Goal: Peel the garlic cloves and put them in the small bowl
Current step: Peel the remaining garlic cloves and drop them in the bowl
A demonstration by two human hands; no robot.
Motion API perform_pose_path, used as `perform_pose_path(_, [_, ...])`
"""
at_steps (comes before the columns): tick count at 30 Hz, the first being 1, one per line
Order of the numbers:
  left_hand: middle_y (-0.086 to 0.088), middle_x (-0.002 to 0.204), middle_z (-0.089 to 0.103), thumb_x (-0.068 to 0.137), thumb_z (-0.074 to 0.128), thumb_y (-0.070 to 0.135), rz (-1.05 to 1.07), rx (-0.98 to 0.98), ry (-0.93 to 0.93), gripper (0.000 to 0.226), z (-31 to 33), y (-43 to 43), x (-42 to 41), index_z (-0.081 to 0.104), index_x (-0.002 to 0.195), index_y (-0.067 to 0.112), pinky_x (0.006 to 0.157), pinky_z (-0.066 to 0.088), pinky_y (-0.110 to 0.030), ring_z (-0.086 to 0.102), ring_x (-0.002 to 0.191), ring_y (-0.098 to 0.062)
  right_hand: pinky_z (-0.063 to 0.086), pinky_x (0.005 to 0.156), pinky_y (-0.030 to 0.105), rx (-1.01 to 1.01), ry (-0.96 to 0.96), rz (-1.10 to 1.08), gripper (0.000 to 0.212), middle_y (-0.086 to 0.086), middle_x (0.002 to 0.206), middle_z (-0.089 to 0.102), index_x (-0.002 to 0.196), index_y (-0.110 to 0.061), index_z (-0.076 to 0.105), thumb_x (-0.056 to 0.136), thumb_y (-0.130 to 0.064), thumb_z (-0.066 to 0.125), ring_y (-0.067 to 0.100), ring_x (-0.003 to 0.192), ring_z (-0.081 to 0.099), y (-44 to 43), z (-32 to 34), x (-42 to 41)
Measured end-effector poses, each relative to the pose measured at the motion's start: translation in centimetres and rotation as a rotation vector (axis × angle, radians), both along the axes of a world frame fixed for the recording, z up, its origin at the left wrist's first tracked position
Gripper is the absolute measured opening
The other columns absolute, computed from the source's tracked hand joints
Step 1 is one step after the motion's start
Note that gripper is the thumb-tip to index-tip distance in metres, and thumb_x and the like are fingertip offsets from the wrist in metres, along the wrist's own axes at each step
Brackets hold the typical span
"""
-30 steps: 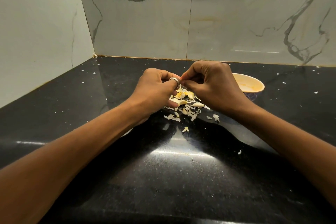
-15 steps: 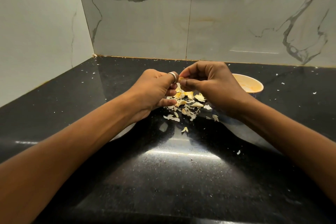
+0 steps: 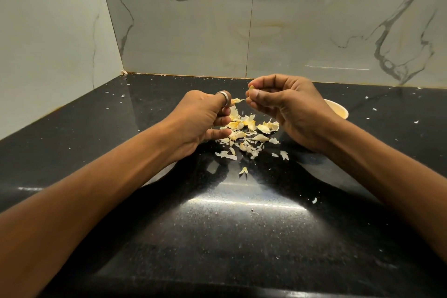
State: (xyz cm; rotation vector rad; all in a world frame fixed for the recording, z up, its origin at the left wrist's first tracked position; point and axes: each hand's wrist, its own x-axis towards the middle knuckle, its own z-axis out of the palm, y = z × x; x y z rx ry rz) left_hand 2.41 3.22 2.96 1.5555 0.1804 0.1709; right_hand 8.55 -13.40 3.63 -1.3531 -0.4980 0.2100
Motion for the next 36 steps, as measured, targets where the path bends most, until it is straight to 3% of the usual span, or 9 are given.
perform_pose_path(8, [0.000, 0.072, 0.052, 0.096, 0.054, 0.023, 0.094, 0.155, -0.043, 0.022, 0.0, 0.0, -0.2, 0.066, 0.082, 0.011, 0.049, 0.052, -0.024, 0.050, 0.060, -0.010, 0.059, 0.073, 0.026, -0.073, -0.005, 0.018, 0.013, 0.011, 0.087, 0.072, 0.098, -0.003, 0.069, 0.090, 0.007, 0.064, 0.018, 0.079, 0.071, -0.2, 0.2, -0.2])
perform_pose_path(11, [-0.001, 0.075, 0.056, 0.094, 0.063, 0.027, 0.127, 0.234, -0.082, 0.024, -0.3, 0.4, 0.1, 0.070, 0.092, 0.004, 0.051, 0.052, -0.024, 0.054, 0.063, -0.009, 0.060, 0.074, 0.027, -0.107, -0.010, 0.045, 0.014, 0.013, 0.088, 0.072, 0.101, -0.001, 0.067, 0.091, 0.007, 0.062, 0.022, 0.083, 0.072, -0.2, 0.3, -0.4])
perform_pose_path(15, [-0.004, 0.086, 0.068, 0.087, 0.075, 0.019, 0.134, 0.357, -0.199, 0.008, -0.7, 0.7, 0.1, 0.069, 0.089, 0.016, 0.050, 0.050, -0.021, 0.061, 0.071, -0.009, 0.061, 0.073, 0.026, -0.134, -0.011, 0.076, 0.016, 0.016, 0.088, 0.072, 0.104, 0.001, 0.065, 0.090, 0.008, 0.062, 0.024, 0.082, 0.074, 0.0, 0.3, -0.6])
perform_pose_path(20, [-0.002, 0.076, 0.071, 0.090, 0.072, 0.020, 0.137, 0.523, -0.357, 0.004, -0.7, 0.5, -0.2, 0.075, 0.089, 0.020, 0.049, 0.052, -0.023, 0.063, 0.063, -0.007, 0.061, 0.075, 0.026, -0.169, -0.052, 0.073, 0.019, 0.020, 0.091, 0.072, 0.106, 0.005, 0.064, 0.088, 0.009, 0.065, 0.024, 0.080, 0.073, 0.0, 0.0, -0.5])
perform_pose_path(24, [0.019, 0.058, 0.064, 0.088, 0.075, 0.026, 0.159, 0.661, -0.437, 0.004, -0.9, 0.4, -0.1, 0.078, 0.087, 0.024, 0.056, 0.058, -0.031, 0.059, 0.056, 0.001, 0.059, 0.073, 0.024, -0.240, -0.132, 0.055, 0.017, 0.022, 0.092, 0.072, 0.105, 0.008, 0.065, 0.089, 0.007, 0.067, 0.023, 0.079, 0.073, 0.0, -0.3, -0.5])
perform_pose_path(26, [0.026, 0.053, 0.059, 0.088, 0.075, 0.027, 0.171, 0.722, -0.462, 0.006, -1.0, 0.4, 0.1, 0.079, 0.088, 0.022, 0.059, 0.057, -0.025, 0.056, 0.054, 0.006, 0.059, 0.072, 0.023, -0.286, -0.186, 0.034, 0.012, 0.019, 0.090, 0.073, 0.101, 0.004, 0.068, 0.089, 0.004, 0.068, 0.022, 0.079, 0.074, 0.1, -0.4, -0.5])
perform_pose_path(29, [0.024, 0.054, 0.059, 0.087, 0.075, 0.025, 0.200, 0.814, -0.511, 0.005, -1.2, 0.4, 0.1, 0.079, 0.087, 0.021, 0.055, 0.041, -0.006, 0.055, 0.053, 0.011, 0.058, 0.071, 0.022, -0.329, -0.242, 0.005, 0.009, 0.019, 0.090, 0.074, 0.099, 0.002, 0.069, 0.090, 0.005, 0.069, 0.020, 0.078, 0.074, 0.3, -0.5, -0.7])
perform_pose_path(36, [0.022, 0.062, 0.059, 0.087, 0.072, 0.026, 0.222, 0.941, -0.559, 0.007, -1.7, 0.5, 0.4, 0.078, 0.087, 0.021, 0.055, 0.034, -0.005, 0.053, 0.056, 0.010, 0.059, 0.071, 0.022, -0.368, -0.307, -0.053, 0.012, 0.023, 0.090, 0.074, 0.100, 0.007, 0.070, 0.089, 0.005, 0.069, 0.019, 0.076, 0.074, 0.5, -0.8, -0.8])
